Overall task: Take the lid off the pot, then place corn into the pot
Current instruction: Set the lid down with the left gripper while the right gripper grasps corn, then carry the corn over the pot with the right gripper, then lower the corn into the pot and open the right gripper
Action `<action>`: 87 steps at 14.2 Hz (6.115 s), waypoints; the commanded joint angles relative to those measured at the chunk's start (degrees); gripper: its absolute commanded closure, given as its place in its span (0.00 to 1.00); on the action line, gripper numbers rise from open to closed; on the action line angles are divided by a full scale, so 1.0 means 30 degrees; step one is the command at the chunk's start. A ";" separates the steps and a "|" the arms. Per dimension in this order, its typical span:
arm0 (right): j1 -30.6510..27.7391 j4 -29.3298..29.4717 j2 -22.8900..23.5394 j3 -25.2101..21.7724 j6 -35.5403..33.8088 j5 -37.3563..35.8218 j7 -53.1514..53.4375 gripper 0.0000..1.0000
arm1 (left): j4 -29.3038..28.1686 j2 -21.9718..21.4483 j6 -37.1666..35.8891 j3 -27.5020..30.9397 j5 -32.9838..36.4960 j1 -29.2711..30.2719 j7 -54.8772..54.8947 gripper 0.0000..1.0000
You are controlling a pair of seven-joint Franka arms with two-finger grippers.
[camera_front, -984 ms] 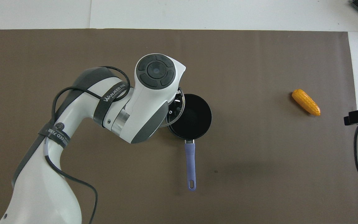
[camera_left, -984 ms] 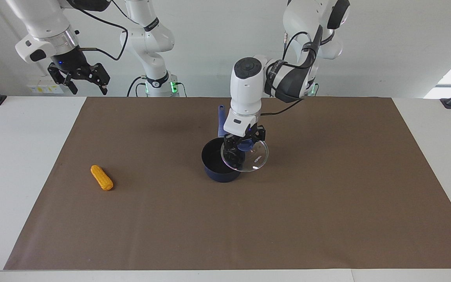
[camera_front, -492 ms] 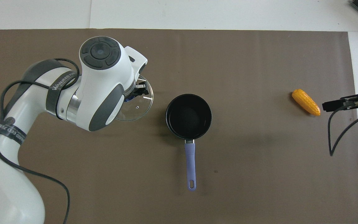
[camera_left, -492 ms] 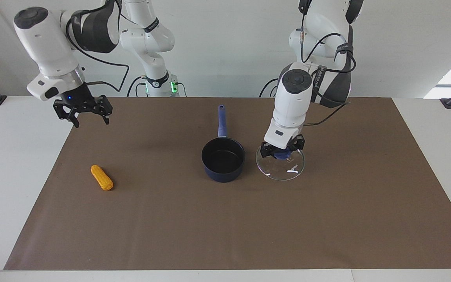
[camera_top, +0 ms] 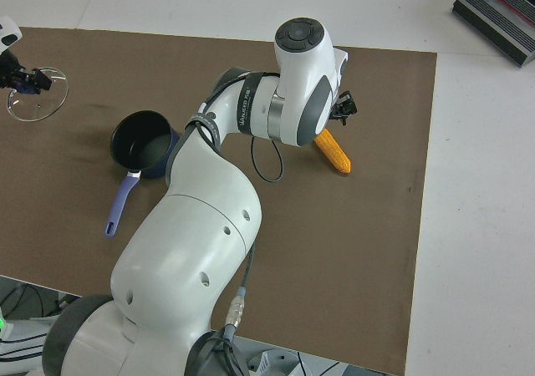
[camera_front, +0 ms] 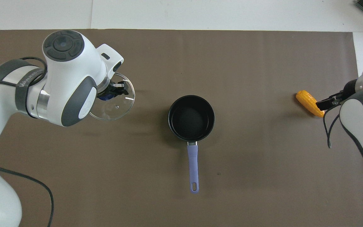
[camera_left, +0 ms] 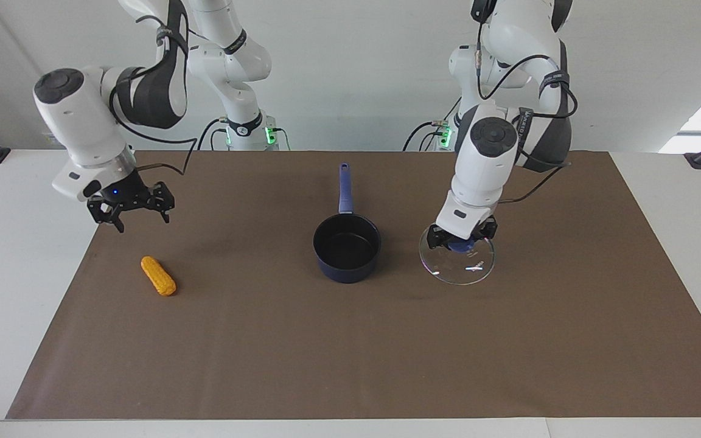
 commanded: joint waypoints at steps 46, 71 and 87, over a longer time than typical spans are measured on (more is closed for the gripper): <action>1.0167 0.3318 0.0236 0.0339 -0.2483 0.1082 2.0922 1.00 | -0.0467 -0.2625 -0.2370 -0.0375 -0.1598 0.5963 1.0460 0.00; 1.2251 0.1915 0.2434 0.1775 -0.0961 0.1699 2.1923 1.00 | 0.1154 -0.5526 -0.7218 -0.0756 -0.1627 0.5669 0.7381 0.00; 1.2046 0.2560 0.2932 0.1775 -0.0082 0.2402 2.1194 1.00 | 0.4436 -0.4031 -0.9795 -0.0609 -0.2125 0.5523 0.7736 0.00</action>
